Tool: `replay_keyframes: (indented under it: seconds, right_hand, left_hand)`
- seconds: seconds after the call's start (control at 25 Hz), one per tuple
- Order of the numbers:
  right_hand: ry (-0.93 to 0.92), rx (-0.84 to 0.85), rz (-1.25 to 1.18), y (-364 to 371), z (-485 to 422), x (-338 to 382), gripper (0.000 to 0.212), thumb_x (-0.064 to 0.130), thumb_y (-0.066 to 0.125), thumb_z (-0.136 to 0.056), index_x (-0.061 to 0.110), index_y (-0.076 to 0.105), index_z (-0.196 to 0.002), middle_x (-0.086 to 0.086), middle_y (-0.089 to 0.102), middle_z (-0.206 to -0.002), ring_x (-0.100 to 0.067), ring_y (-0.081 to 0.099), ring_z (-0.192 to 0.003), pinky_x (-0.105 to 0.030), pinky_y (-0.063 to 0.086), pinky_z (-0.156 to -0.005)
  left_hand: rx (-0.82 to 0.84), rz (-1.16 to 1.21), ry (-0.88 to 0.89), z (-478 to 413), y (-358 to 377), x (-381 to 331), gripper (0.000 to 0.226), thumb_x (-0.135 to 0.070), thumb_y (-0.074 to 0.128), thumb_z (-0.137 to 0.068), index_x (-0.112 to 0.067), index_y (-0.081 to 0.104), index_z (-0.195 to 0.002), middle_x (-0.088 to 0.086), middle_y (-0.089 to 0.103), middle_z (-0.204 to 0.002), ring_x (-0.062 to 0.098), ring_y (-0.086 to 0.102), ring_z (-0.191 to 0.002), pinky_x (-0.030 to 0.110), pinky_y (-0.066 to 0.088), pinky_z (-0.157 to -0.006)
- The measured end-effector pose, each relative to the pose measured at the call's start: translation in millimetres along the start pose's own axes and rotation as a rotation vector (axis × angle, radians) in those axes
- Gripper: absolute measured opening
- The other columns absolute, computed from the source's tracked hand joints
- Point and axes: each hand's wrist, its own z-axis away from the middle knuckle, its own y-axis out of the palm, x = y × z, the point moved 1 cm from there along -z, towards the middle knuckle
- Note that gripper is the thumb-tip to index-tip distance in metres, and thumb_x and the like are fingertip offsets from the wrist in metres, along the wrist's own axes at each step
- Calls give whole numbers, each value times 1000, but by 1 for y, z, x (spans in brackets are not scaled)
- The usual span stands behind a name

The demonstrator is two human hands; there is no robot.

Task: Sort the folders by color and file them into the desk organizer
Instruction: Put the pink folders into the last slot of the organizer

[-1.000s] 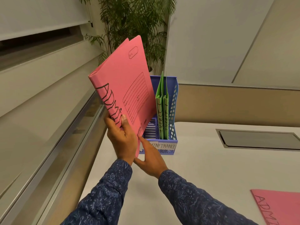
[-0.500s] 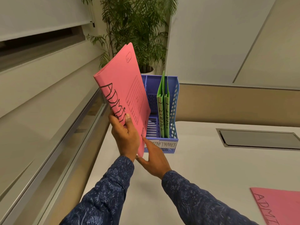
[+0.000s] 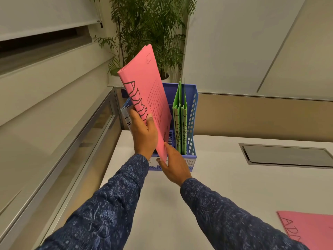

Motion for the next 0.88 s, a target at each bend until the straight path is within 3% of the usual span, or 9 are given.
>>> replay_keyframes:
  seconds: [0.08,0.2,0.32,0.48,0.64,0.76,0.88]
  right_hand:
    - [3,3,-6,-4,-9,-2,66,38,53,-97,17,25,-153,-5,45,-147,-25,49,-127,-43,46,-103]
    - [23,-26,86,-4,-17,-5,61,34,47,-100,16,24,-153,-10,50,-142,-31,56,-117,-45,50,-93]
    - [40,-52,207,1,-23,-4,56,32,44,-101,16,25,-152,-13,63,-125,-35,63,-100,-46,52,-81]
    - [79,-29,281,6,-31,-4,52,34,41,-103,16,28,-150,-14,69,-108,-36,65,-89,-43,50,-72]
    - [75,-26,334,7,-40,-6,50,35,40,-103,13,34,-147,-14,69,-101,-36,65,-86,-42,50,-70]
    - [77,-8,375,10,-46,-9,38,33,38,-103,9,46,-131,-13,70,-96,-36,65,-81,-41,47,-66]
    - [86,21,406,8,-52,-11,32,31,38,-103,8,50,-122,-14,71,-96,-38,65,-82,-40,45,-64]
  left_hand:
    - [50,-21,-17,-14,3,5,38,-5,51,-96,-9,38,-131,5,57,-123,8,59,-105,5,47,-84]
    - [97,-60,-16,-27,8,9,37,-4,53,-93,-6,39,-128,3,59,-115,-2,58,-95,12,50,-81]
    - [140,-81,-6,-31,10,13,42,-4,55,-91,-8,37,-129,9,61,-120,14,62,-105,26,53,-89]
    - [176,-127,51,-29,10,17,51,-10,61,-90,-14,34,-134,11,58,-126,22,61,-112,27,54,-91]
    - [212,-124,57,-32,7,20,56,-15,63,-90,-19,33,-137,6,58,-127,18,60,-115,27,55,-92]
    - [227,-114,42,-33,5,21,61,-16,65,-90,-20,31,-140,3,58,-128,15,61,-115,28,55,-93]
    - [262,-103,47,-31,6,20,65,-18,68,-87,-28,31,-139,-11,58,-122,-1,60,-110,23,56,-90]
